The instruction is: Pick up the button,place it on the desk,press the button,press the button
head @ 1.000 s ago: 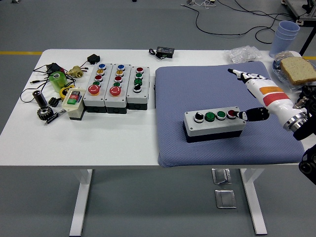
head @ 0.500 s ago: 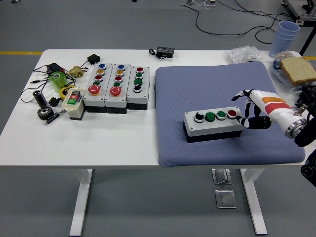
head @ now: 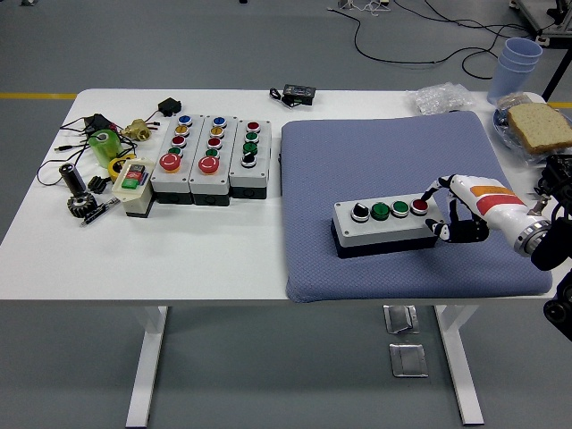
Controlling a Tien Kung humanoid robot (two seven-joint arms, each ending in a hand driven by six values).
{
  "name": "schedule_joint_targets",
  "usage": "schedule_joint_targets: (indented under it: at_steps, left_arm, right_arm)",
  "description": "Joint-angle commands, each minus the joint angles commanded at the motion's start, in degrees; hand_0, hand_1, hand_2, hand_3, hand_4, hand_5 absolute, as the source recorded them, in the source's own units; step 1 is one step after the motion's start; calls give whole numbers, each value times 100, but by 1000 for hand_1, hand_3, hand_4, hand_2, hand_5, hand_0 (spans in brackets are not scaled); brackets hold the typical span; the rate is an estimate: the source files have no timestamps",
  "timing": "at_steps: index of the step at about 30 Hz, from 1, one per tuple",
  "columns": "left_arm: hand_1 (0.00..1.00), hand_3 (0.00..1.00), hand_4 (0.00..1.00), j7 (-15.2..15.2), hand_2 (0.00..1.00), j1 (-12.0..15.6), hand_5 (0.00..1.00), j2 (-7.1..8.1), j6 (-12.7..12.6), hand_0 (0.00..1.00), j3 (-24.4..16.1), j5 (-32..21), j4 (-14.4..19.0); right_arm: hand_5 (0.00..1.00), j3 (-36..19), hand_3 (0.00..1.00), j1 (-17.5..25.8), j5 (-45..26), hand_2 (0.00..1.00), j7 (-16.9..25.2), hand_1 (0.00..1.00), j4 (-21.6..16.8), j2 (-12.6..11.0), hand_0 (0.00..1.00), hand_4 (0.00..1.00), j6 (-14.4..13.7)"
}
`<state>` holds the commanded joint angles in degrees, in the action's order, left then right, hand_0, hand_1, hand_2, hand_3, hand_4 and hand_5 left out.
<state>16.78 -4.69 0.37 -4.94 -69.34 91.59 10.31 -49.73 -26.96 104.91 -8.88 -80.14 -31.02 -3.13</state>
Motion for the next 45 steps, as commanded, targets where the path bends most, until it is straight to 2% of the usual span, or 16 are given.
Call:
schedule_joint_targets:
  at_steps: [17, 22, 28, 35, 45]
  left_arm:
    - [642, 567, 313, 18, 655, 41, 859, -12, 12, 644, -29, 75, 0]
    - [642, 568, 313, 24, 655, 69, 860, -16, 18, 645, -28, 105, 0]
    - [642, 567, 313, 26, 655, 94, 860, -13, 27, 645, -27, 139, 0]
    - [643, 566, 313, 29, 654, 106, 860, -14, 32, 644, -22, 157, 0]
    - [643, 567, 313, 12, 655, 69, 860, -11, 20, 644, 22, 60, 0]
  right_arm:
    - [188, 209, 651, 22, -3, 182, -132, 2, 82, 34, 175, 719, 204]
    - [191, 123, 650, 69, 0, 182, -103, 2, -3, 43, 177, 719, 49]
    - [195, 26, 651, 68, -7, 182, -34, 2, -291, 19, 177, 720, -181]
    - [198, 126, 651, 45, -20, 182, -35, 2, -363, 84, 177, 722, -202]
    - [203, 389, 651, -101, -42, 182, -102, 2, -192, 231, 177, 721, -159]
